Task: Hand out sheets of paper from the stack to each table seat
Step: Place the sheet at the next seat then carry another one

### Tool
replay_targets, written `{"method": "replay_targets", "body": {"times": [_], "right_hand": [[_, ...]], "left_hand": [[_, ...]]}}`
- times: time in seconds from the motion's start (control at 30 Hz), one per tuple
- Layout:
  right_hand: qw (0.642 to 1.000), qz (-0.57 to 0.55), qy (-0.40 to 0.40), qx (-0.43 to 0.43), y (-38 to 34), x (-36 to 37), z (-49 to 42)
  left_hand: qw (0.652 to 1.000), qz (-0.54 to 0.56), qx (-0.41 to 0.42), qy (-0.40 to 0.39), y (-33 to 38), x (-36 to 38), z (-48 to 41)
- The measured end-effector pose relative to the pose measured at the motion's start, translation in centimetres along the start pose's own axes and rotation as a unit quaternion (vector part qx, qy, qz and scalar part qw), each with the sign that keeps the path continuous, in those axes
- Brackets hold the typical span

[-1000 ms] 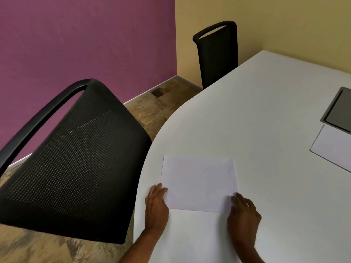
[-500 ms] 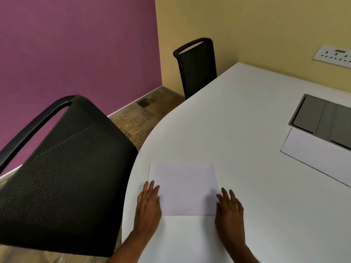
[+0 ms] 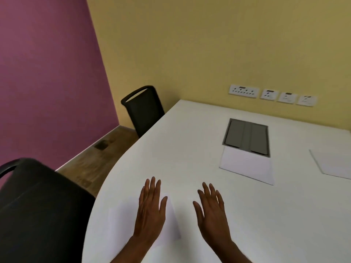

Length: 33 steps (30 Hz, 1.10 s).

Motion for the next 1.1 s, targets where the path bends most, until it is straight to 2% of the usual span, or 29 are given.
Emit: {"method": "replay_targets", "body": {"times": [0.3, 0.63, 0.87, 1.1], "right_hand": [[0.992, 0.059, 0.089, 0.065, 7.7, -11.7, -0.4], [0.970, 0.116, 0.160, 0.139, 17.2, -21.1, 1.9], [0.954, 0.135, 0.180, 0.198, 23.4, -24.2, 3.4], [0.946, 0.136, 0.166, 0.245, 28.0, -22.3, 3.9]], "left_hand": [[0.990, 0.027, 0.140, -0.008, 14.2, 1.3, -6.7], [0.972, 0.028, 0.232, -0.017, 25.5, 5.6, -10.9], [0.968, 0.033, 0.249, -0.022, 29.4, 8.5, -13.9], [0.970, 0.028, 0.236, -0.053, 28.7, 13.7, -15.5]]}}
Point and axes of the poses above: each hand's wrist, its own z-axis away from the middle knuckle, its own x-axis out of the palm, y = z × x, the point moved 9 cm from there along -z, towards the middle knuckle, and after that the axes turned 7 degrees about -y, right-handed, at the moved point
